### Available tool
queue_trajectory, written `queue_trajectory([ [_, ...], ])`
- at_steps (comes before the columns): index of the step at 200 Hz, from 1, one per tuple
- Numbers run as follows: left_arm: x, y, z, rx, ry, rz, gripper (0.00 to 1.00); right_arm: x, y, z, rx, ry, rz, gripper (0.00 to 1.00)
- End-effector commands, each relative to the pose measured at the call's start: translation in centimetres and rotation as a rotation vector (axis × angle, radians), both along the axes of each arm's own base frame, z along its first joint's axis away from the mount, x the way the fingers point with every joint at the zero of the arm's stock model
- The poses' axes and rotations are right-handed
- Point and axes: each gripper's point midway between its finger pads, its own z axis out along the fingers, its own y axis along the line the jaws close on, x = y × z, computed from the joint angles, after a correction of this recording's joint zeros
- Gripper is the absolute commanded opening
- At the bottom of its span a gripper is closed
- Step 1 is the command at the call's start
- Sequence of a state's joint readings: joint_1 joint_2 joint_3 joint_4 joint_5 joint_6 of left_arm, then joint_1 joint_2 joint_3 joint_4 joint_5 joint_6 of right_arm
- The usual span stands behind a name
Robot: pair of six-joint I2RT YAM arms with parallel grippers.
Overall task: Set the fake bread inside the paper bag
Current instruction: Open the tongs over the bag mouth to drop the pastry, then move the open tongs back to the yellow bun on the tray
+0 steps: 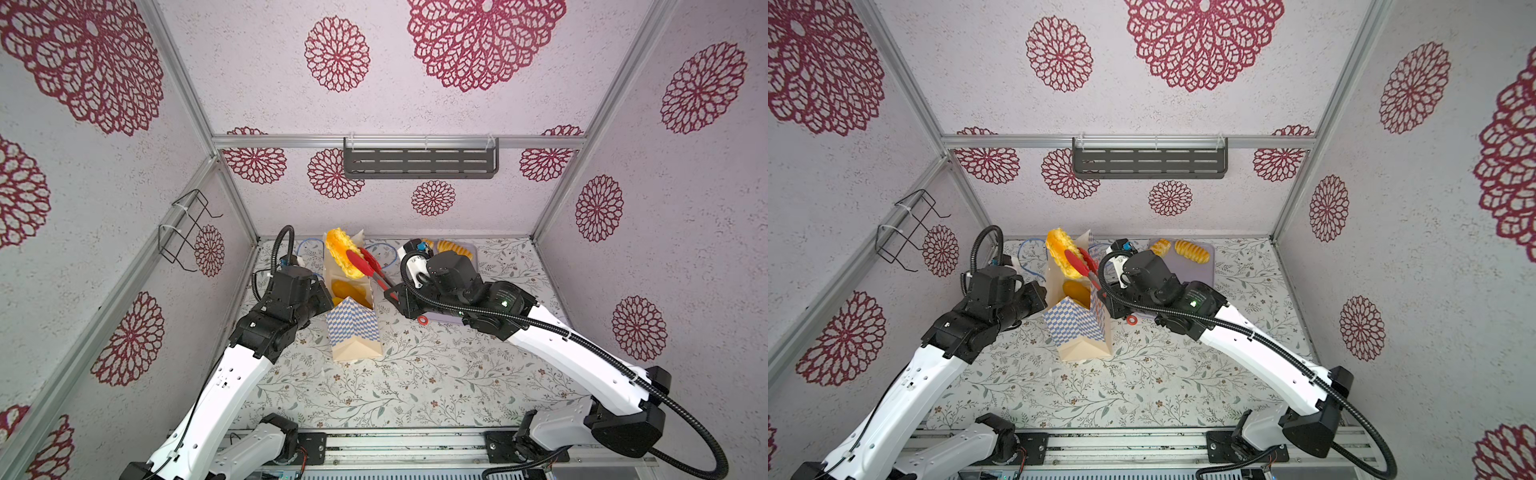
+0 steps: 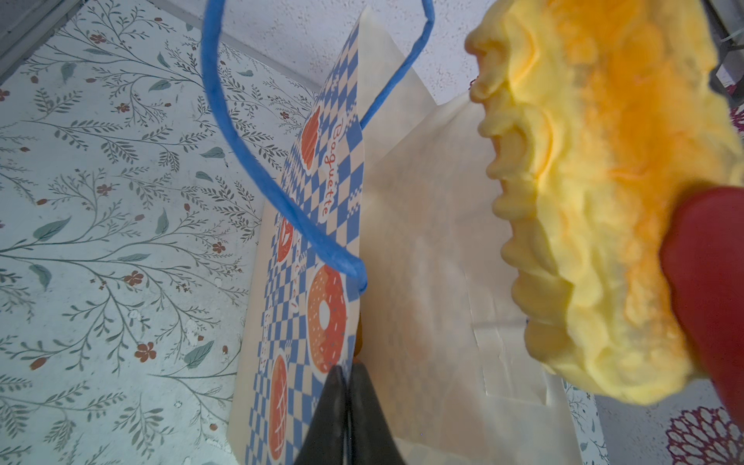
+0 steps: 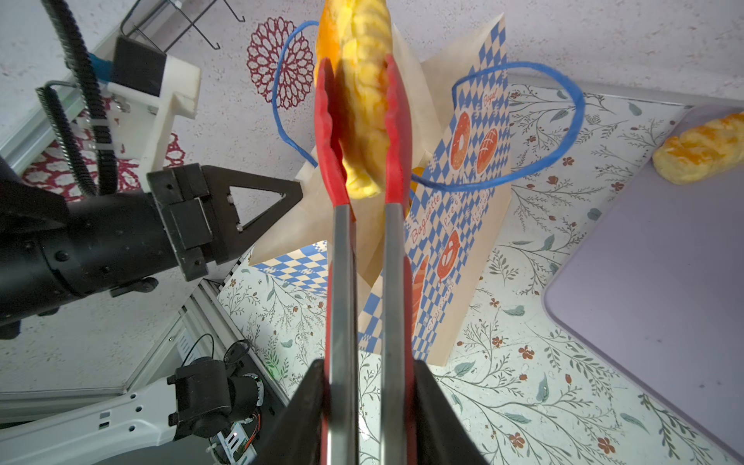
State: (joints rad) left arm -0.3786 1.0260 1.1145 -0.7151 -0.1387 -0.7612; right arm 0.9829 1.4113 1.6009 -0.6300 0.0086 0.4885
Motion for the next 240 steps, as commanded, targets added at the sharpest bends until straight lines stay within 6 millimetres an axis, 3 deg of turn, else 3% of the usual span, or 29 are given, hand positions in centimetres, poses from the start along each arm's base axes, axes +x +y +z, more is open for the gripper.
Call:
queue_trajectory([
  [1,0.1,0.0,1.0,-0.031,-0.042,0.008,0.08,0.2,0.0,2.4,0.024,-0.077,-0.013,0.36],
  [55,0.1,0.1,1.0,-0.031,-0.043,0.009,0.08,0.3,0.1,2.1,0.006,-0.080,-0.010,0.49],
  [81,0.0,0.1,1.0,-0.031,-0.043,0.008,0.09,0.2,0.2,2.4,0.018,-0.087,-0.004,0.51],
  [136,0.1,0.1,1.1,-0.030,-0.045,0.009,0.09,0.5,-0.4,5.1,0.067,-0.152,-0.023,0.50],
  [178,0.2,0.0,1.3,-0.027,-0.049,0.004,0.09,2.0,-2.9,8.4,0.089,-0.249,-0.102,0.48],
  [240,0.1,0.0,1.6,-0.023,-0.052,0.002,0.10,6.1,-10.1,9.2,0.114,-0.257,-0.258,0.47],
])
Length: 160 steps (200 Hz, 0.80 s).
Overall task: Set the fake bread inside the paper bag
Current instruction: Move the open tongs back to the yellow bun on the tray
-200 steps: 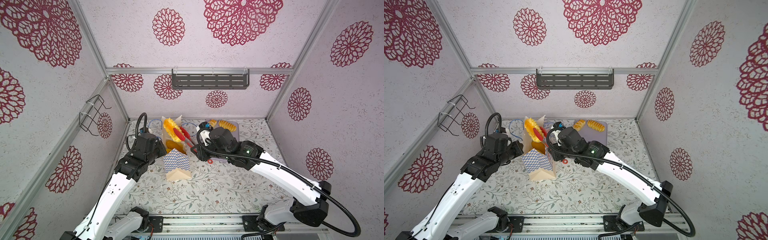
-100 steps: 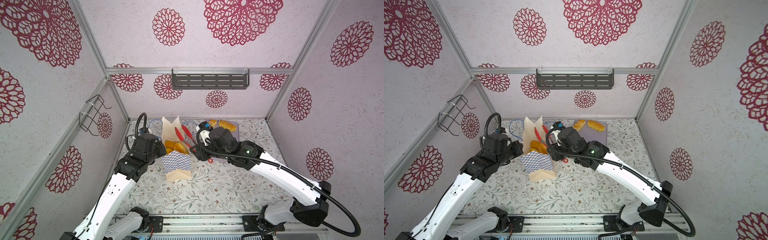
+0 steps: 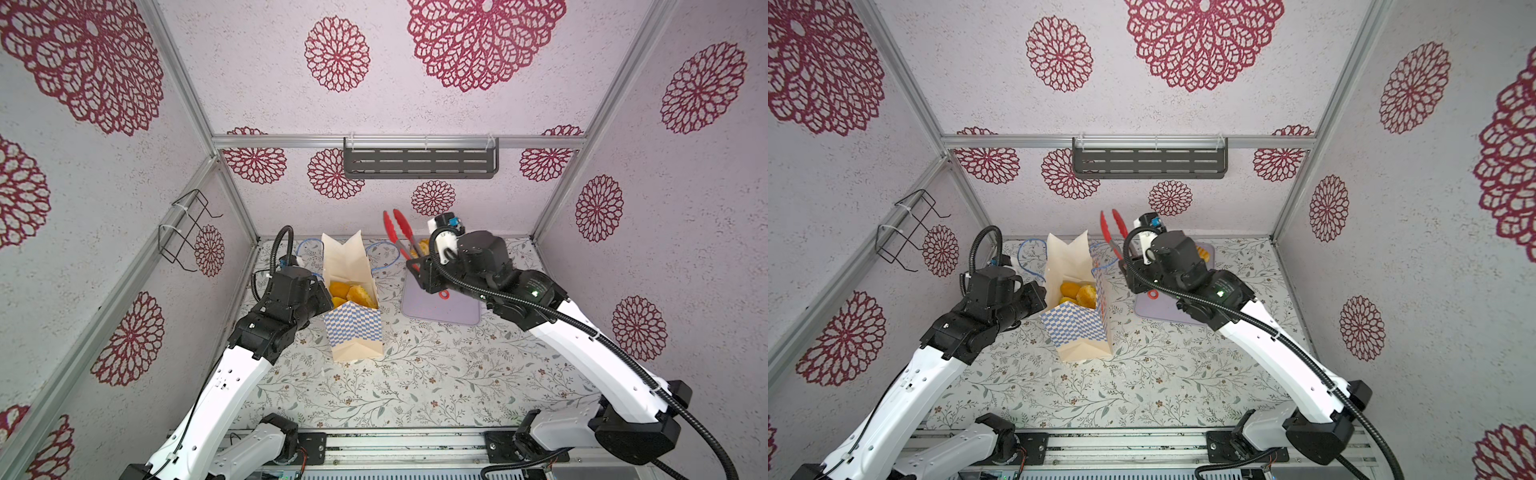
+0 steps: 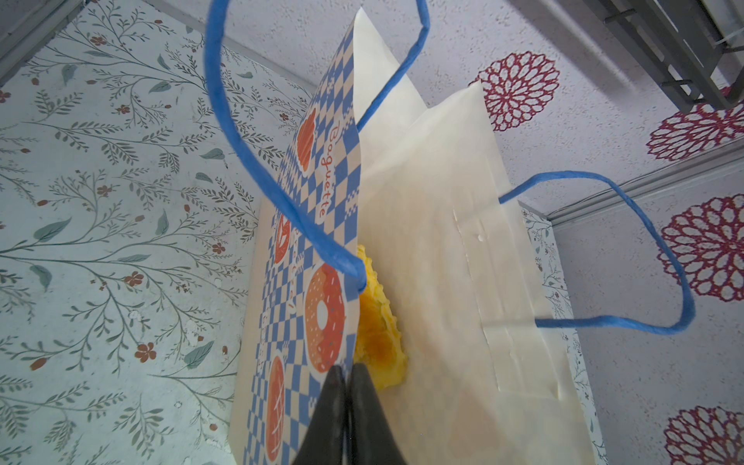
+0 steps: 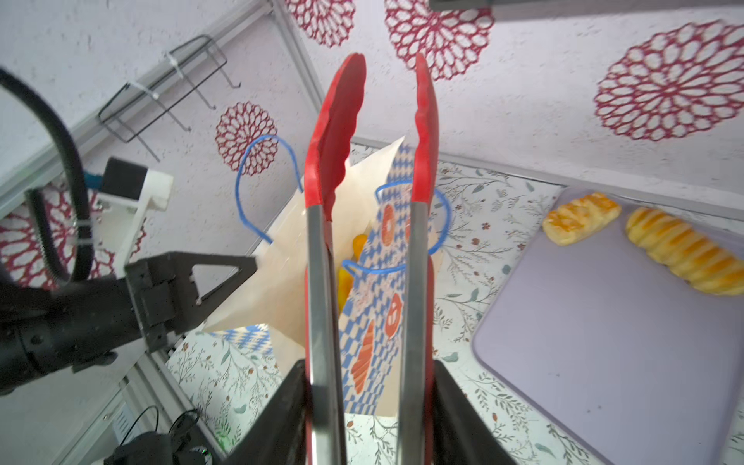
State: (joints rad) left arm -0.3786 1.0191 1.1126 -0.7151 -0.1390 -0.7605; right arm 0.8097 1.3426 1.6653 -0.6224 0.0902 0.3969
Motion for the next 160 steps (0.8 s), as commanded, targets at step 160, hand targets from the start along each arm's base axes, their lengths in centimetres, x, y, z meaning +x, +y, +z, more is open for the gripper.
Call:
queue_trajectory([
  [160,-0.1,0.1,2.0,-0.016,-0.053,-0.007,0.17,16.3,-11.1,-18.3,0.241,0.457,-0.197,0.43],
])
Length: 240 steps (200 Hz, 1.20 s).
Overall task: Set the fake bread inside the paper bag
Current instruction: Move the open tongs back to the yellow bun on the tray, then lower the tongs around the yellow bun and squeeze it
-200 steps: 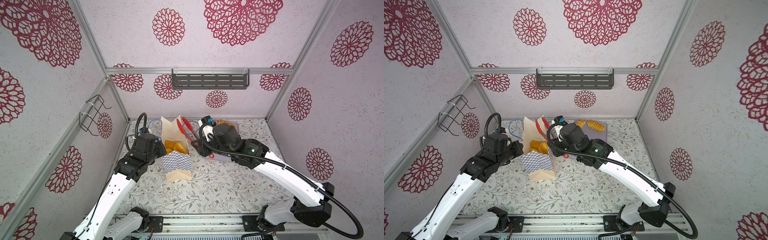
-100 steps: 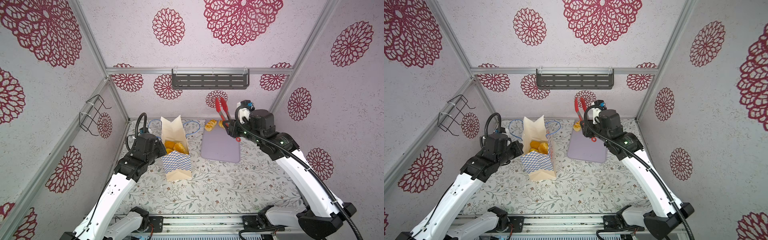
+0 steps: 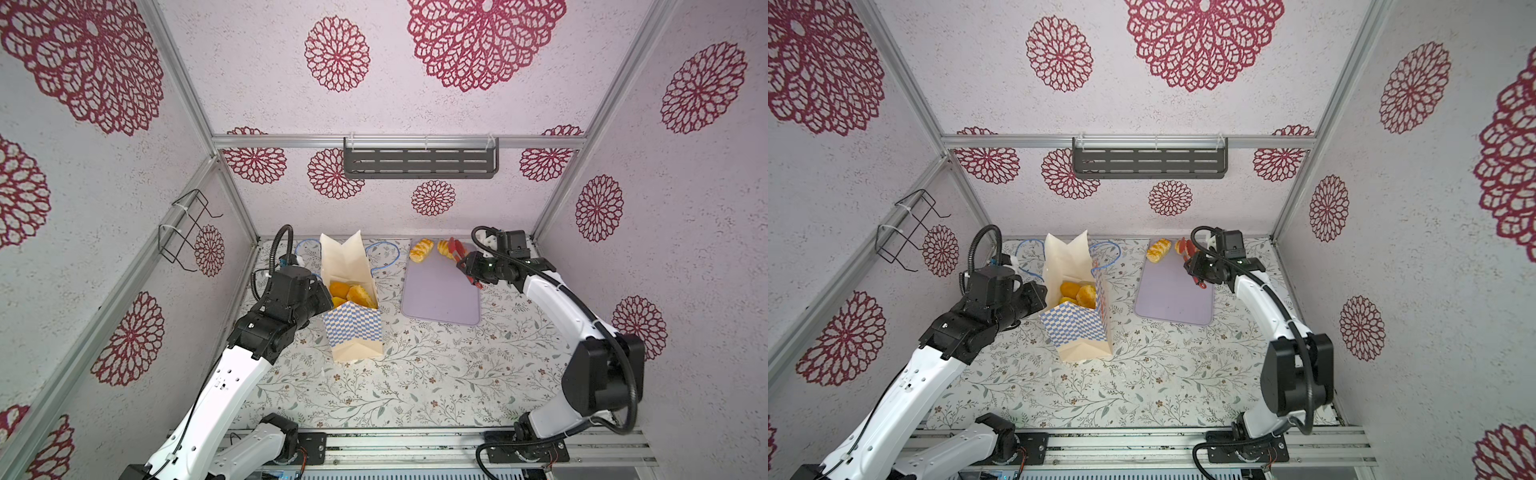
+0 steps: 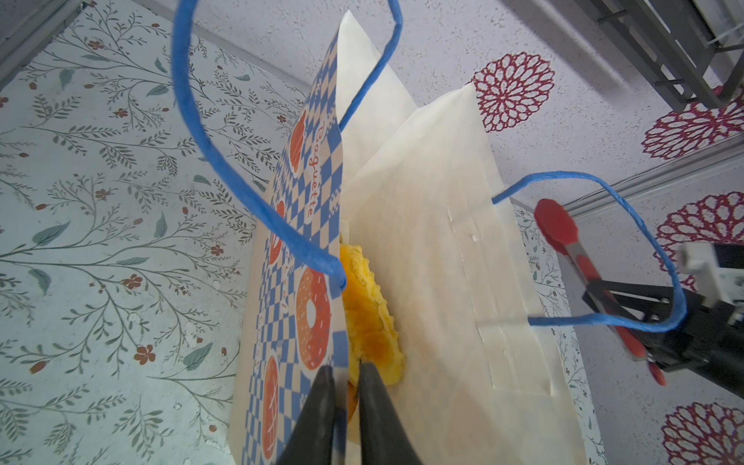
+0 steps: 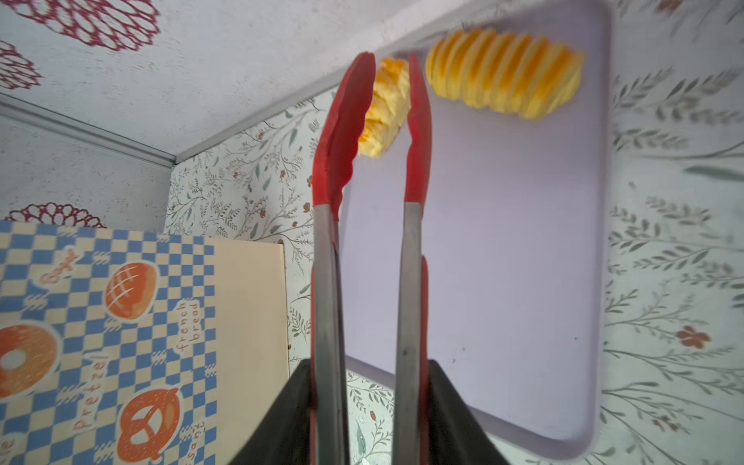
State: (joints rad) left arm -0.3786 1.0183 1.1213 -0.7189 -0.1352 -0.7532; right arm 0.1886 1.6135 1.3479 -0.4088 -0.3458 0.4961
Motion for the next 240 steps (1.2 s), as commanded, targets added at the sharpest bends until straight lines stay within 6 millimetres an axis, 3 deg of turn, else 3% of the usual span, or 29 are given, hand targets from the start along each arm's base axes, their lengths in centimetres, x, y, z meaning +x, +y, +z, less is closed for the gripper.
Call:
queue_trajectory([
  [1,0.0,0.1,1.7,-0.017,-0.047,0.001,0.17,1.8,2.6,1.9,0.151,-0.056,0.066,0.43],
  [47,-0.1,0.1,1.5,-0.015,-0.044,-0.001,0.17,4.8,4.0,-0.9,0.235,0.002,0.056,0.44],
  [91,-0.2,0.3,1.6,-0.010,-0.050,0.003,0.17,6.3,4.7,-2.6,0.247,0.038,0.045,0.48],
  [153,-0.3,0.5,1.6,-0.007,-0.051,0.008,0.17,6.9,5.2,-4.3,0.240,0.071,0.039,0.54],
  [240,-0.6,0.7,1.4,-0.011,-0.050,0.016,0.17,7.3,7.1,-4.8,0.245,0.080,0.058,0.56],
])
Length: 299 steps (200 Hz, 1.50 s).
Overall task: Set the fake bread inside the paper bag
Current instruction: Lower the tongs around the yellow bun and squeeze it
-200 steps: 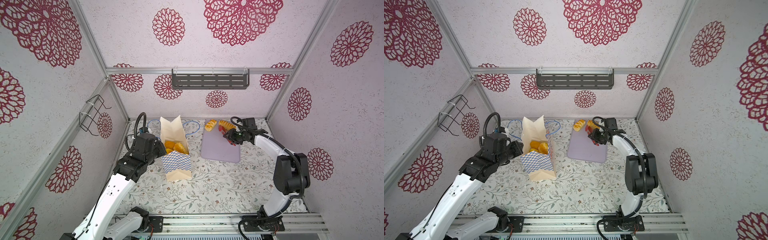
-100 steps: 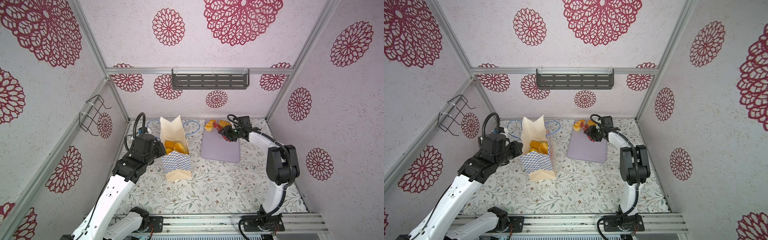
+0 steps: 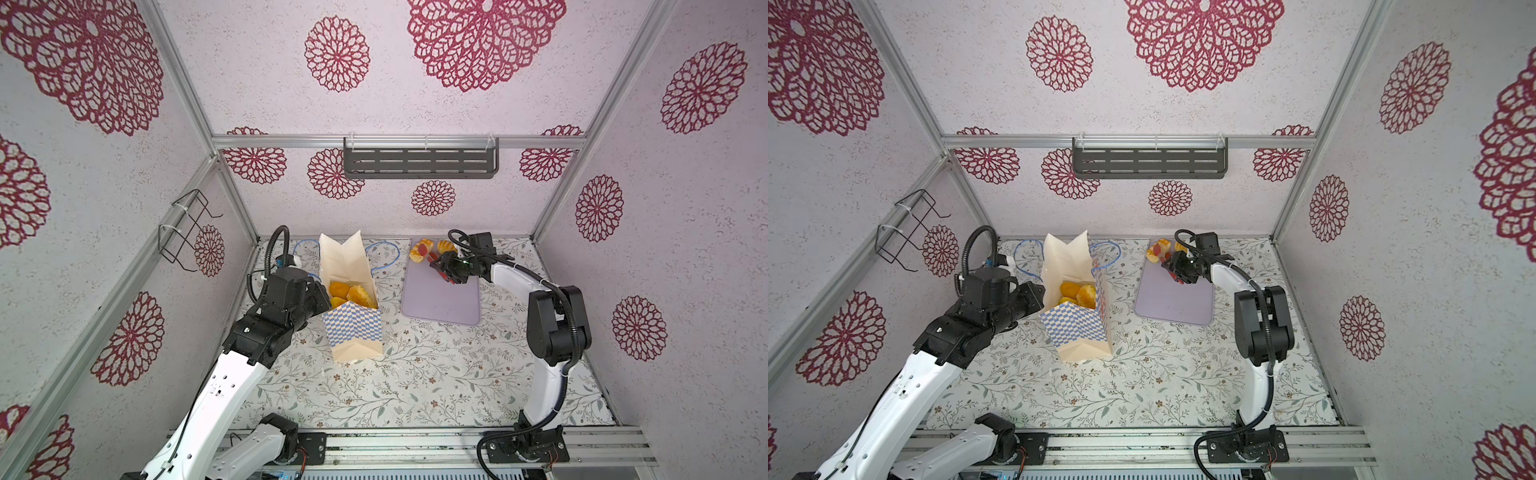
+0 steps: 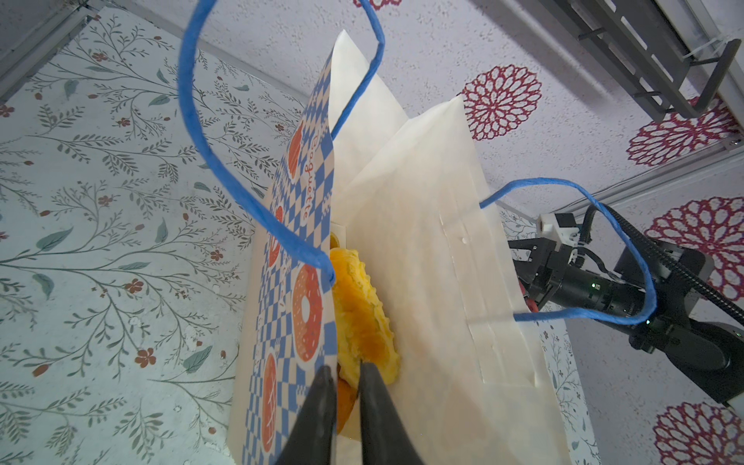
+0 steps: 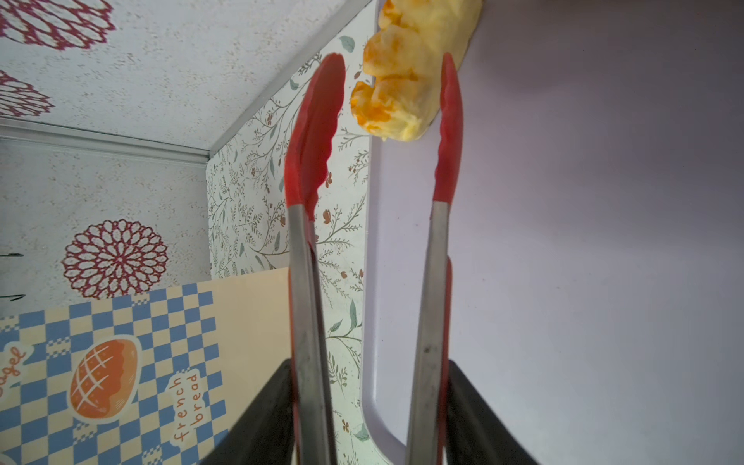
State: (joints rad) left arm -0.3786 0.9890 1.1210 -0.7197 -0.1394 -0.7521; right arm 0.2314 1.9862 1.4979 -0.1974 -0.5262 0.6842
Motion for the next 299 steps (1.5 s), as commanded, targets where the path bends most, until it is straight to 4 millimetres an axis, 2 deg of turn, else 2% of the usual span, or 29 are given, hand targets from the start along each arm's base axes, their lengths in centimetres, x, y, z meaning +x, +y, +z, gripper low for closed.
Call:
queue_trajectory([
  [1,-0.1,0.4,0.6,-0.004,-0.023,0.013,0.17,1.1,0.8,2.2,0.022,-0.060,0.002,0.56],
  [67,-0.2,0.5,0.4,-0.005,-0.020,0.016,0.17,1.5,0.9,0.9,-0.021,-0.026,-0.026,0.57],
  [129,-0.3,0.6,0.4,-0.004,-0.020,0.020,0.17,2.5,1.1,0.6,-0.019,-0.025,-0.040,0.57],
  [173,-0.4,0.6,0.3,-0.002,-0.018,0.021,0.17,2.8,1.3,-0.2,-0.013,-0.010,-0.039,0.55],
  [207,-0.4,0.6,0.2,-0.002,-0.017,0.021,0.17,2.9,1.3,-0.8,-0.009,-0.001,-0.045,0.49],
  [254,-0.4,0.7,0.3,-0.001,-0.019,0.024,0.17,1.9,0.8,0.7,-0.008,-0.032,-0.056,0.37],
  [299,-0.2,0.6,0.4,-0.001,-0.021,0.022,0.17,-0.2,0.0,3.1,-0.013,-0.078,-0.055,0.32],
])
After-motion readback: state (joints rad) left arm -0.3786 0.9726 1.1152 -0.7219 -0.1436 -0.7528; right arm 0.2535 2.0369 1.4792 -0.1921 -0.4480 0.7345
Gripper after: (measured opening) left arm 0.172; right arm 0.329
